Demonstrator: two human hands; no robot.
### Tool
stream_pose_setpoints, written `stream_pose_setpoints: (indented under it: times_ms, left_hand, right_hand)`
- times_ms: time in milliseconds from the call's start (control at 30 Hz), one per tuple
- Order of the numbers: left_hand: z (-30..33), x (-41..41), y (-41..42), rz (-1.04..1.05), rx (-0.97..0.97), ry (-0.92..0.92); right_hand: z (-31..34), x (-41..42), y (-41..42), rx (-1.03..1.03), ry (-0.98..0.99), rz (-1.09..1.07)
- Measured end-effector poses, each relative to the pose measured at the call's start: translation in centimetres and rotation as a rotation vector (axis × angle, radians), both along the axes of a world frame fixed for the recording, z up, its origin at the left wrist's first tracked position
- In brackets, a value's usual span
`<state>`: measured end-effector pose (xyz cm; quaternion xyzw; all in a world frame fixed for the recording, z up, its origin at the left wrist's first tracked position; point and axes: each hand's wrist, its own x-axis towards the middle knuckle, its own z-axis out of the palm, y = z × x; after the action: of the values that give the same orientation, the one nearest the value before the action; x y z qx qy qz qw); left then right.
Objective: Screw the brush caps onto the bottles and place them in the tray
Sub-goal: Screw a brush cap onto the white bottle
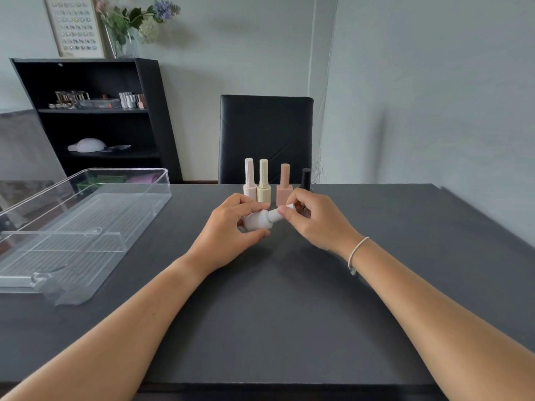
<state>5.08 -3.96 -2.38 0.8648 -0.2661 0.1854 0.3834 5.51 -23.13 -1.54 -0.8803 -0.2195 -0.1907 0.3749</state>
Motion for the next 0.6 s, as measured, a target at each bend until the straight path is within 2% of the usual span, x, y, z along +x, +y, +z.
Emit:
stream_pose_setpoints:
  times_ms: [600]
  left_hand:
    - [0.28,-0.19,-0.13,0.006,0.004,0.000]
  right_hand:
    - [0.11,0.01,0.03,-0.011,-0.019,0.009]
